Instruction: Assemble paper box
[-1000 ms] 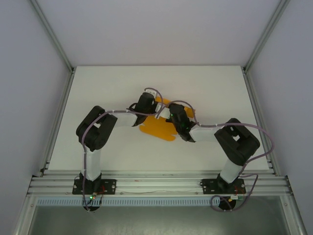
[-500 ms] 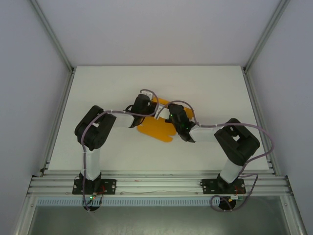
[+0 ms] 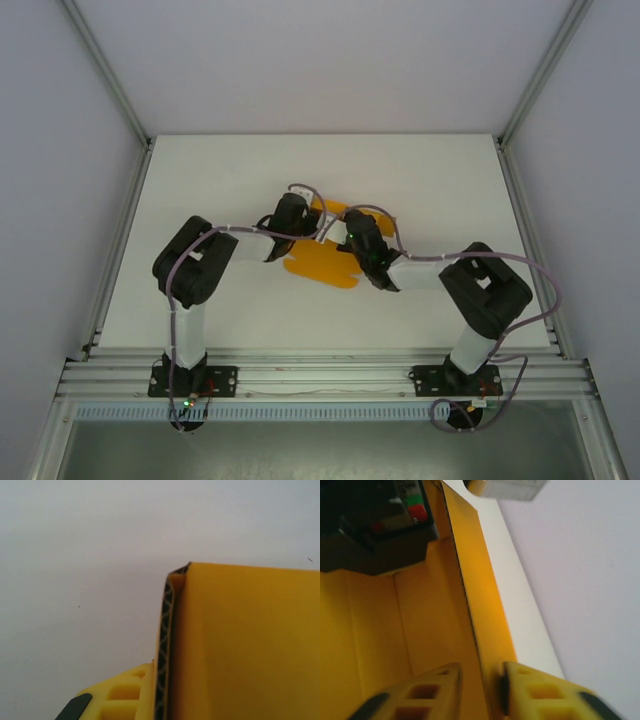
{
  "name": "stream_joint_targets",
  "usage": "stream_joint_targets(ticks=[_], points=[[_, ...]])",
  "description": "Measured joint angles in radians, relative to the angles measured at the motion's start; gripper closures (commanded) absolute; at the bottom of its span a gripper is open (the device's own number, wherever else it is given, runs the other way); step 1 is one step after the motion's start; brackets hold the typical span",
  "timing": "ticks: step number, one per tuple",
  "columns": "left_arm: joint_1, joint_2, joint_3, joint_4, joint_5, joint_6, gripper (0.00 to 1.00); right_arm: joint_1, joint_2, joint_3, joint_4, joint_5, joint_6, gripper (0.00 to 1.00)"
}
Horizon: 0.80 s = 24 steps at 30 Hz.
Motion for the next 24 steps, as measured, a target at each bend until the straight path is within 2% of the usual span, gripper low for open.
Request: stream_joint_targets(ticks=[4,6,7,8,11,16,19,24], points=[[0.014,-0.042,-0.046,-0.001,-0.004,-0.018,1.00,-0.004,-0.090,-0.039,-0.070,-0.011,0.063,0.38],[0.026,-0.077,-0.075,-0.002,-0.003,-0.034,1.00,-0.008,-0.174,-0.058,-0.133,-0.025,0.113,0.22],[0.032,-0.094,-0.084,-0.004,-0.003,-0.042,1.00,-0.011,-0.218,-0.063,-0.166,-0.035,0.135,0.04],[0.038,-0.112,-0.091,-0.004,-0.003,-0.049,1.00,-0.013,-0.264,-0.067,-0.199,-0.048,0.164,0.00],[0.046,-0.171,-0.124,0.009,-0.002,-0.073,1.00,-0.017,-0.407,-0.100,-0.241,-0.093,0.256,0.00],[0.050,-0.251,-0.194,0.035,0.026,-0.101,1.00,-0.037,-0.607,-0.195,-0.210,-0.117,0.421,0.00],[0.050,-0.272,-0.204,0.036,0.039,-0.105,1.00,-0.072,-0.642,-0.157,-0.224,-0.072,0.528,0.00],[0.050,-0.296,-0.220,0.039,0.054,-0.117,1.00,-0.132,-0.621,0.011,-0.282,0.014,0.667,0.00]])
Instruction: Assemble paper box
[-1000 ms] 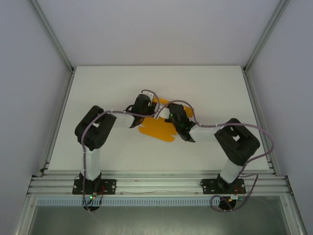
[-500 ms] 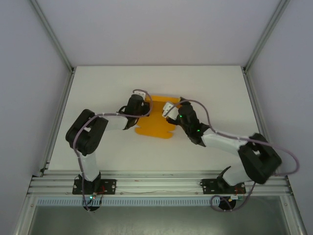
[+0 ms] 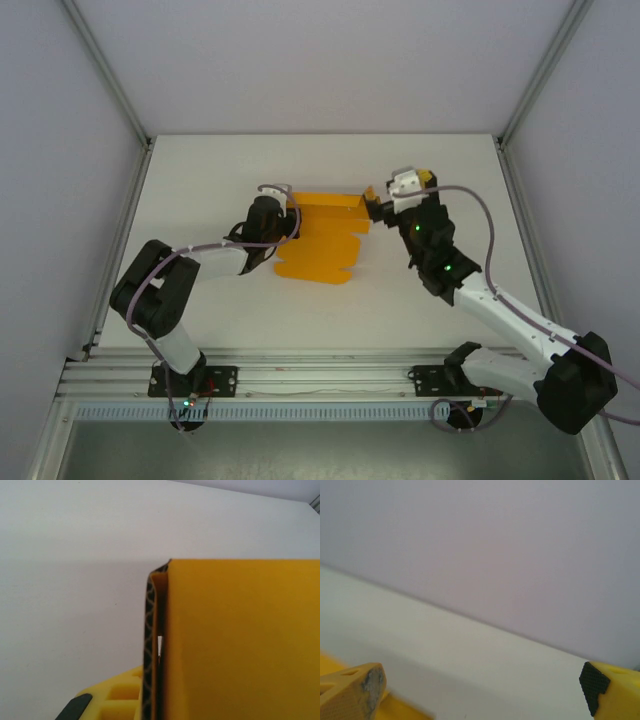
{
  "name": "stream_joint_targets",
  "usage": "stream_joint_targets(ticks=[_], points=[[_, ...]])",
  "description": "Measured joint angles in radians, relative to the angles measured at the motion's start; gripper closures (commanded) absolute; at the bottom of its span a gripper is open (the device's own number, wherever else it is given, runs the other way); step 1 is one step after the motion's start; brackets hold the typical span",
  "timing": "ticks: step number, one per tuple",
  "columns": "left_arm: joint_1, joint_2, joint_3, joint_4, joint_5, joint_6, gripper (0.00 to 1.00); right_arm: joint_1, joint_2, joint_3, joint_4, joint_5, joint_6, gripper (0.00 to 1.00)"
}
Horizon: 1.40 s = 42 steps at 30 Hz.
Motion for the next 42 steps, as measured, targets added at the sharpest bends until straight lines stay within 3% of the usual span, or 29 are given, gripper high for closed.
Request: stream_joint_targets(ticks=[8,19,28,33,42], points=[[0.000,-0.005,-0.007,0.000,0.015,-0.006,1.00,-0.040,0.127,0.068,-0.077,-0.035,0.092,0.00],[0.013,-0.005,0.008,-0.113,-0.021,-0.014,1.00,-0.058,0.263,0.064,-0.121,-0.210,0.089,0.00],[0.027,0.008,0.049,-0.234,-0.046,-0.065,1.00,-0.062,0.373,0.054,0.033,-0.213,0.088,0.00],[0.029,0.057,0.092,-0.268,-0.039,-0.105,1.00,-0.044,0.422,0.027,0.159,-0.156,0.056,0.00],[0.018,0.072,0.135,-0.233,0.071,-0.139,1.00,0.031,0.482,0.027,0.189,-0.126,-0.020,0.00]])
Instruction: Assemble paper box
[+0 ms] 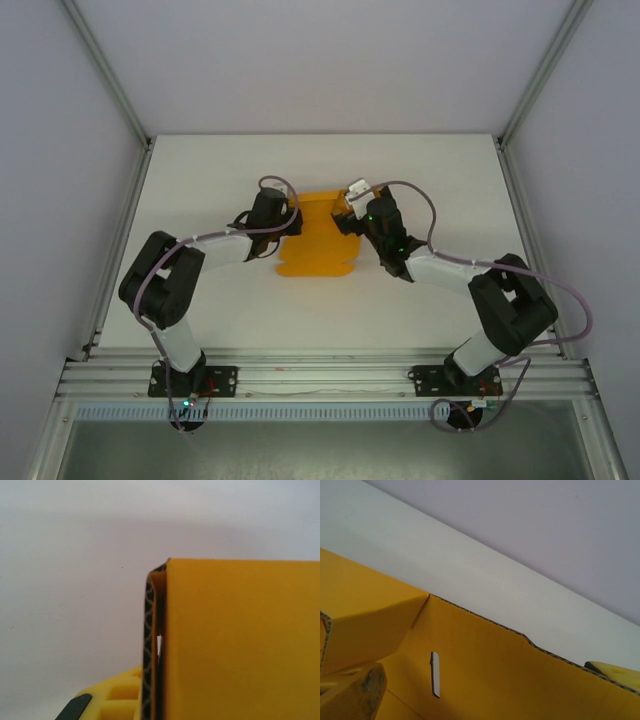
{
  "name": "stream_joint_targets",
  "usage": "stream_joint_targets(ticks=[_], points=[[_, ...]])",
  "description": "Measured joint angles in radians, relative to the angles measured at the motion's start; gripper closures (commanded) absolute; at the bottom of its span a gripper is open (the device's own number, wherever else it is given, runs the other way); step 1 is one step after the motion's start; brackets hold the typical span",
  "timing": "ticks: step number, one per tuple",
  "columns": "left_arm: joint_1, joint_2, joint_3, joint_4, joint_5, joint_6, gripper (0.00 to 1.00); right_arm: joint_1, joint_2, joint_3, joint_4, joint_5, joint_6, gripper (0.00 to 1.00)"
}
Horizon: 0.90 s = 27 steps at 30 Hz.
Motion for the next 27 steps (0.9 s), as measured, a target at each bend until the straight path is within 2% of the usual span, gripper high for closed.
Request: stream_joint_targets(ticks=[11,19,27], points=[[0.000,0.000,0.001,0.021,0.058,-0.013,1.00,0.018,-0.031,-0.037,0.063,0.095,-0.010,0.00],[-0.013,-0.013,0.000,0.075,0.090,-0.009,1.00,0.010,-0.294,-0.116,-0.017,0.131,0.033,0.00],[-0.010,-0.052,-0.011,0.090,0.090,0.011,1.00,-0.061,-0.569,-0.169,-0.266,0.179,0.176,0.00]])
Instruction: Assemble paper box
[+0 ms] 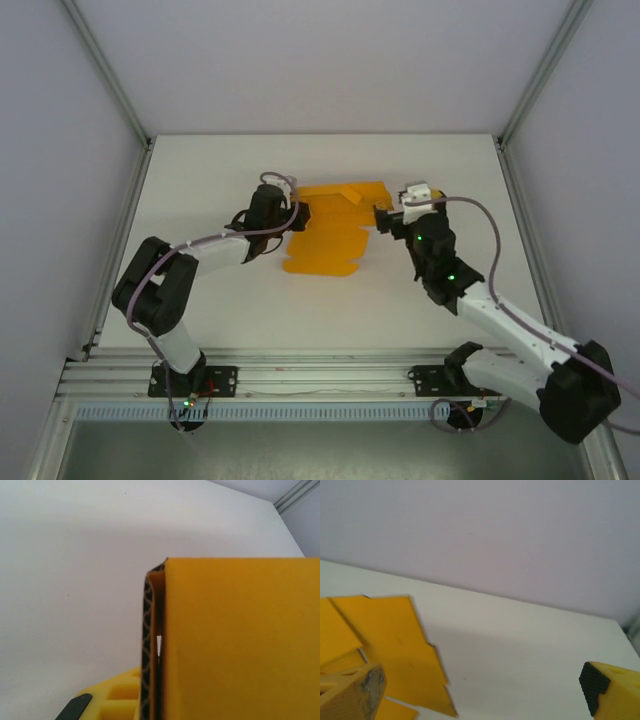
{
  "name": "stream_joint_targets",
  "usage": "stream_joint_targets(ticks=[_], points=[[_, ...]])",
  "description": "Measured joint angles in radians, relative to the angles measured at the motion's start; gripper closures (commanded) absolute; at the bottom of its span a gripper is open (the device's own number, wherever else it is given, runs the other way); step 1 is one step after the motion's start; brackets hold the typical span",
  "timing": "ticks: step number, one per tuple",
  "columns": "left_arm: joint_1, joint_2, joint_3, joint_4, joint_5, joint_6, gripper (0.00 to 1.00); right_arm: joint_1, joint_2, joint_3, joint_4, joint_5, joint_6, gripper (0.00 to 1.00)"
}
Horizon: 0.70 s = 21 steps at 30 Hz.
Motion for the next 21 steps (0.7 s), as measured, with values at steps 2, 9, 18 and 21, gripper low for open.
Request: stream_joint_targets(ticks=[2,9,18,21], points=[[0.000,0.000,0.000,0.000,0.002,0.006,1.00,-0.014,-0.033,-0.015,-0.061,0.011,0.034,0.00],[0.000,0.000,0.000,0.007,0.009,0.022,1.00,-0.034,-0.005,-0.027,-0.166,0.015,0.106,0.00],[0.000,-0.005,0.000,0.007,0.008,0.037,1.00,-0.085,0.131,-0.017,-0.193,-0.023,0.135,0.00],[0.000,-0.007,0.000,0.007,0.012,0.042,1.00,-0.086,0.162,0.009,-0.192,-0.053,0.134,0.00]])
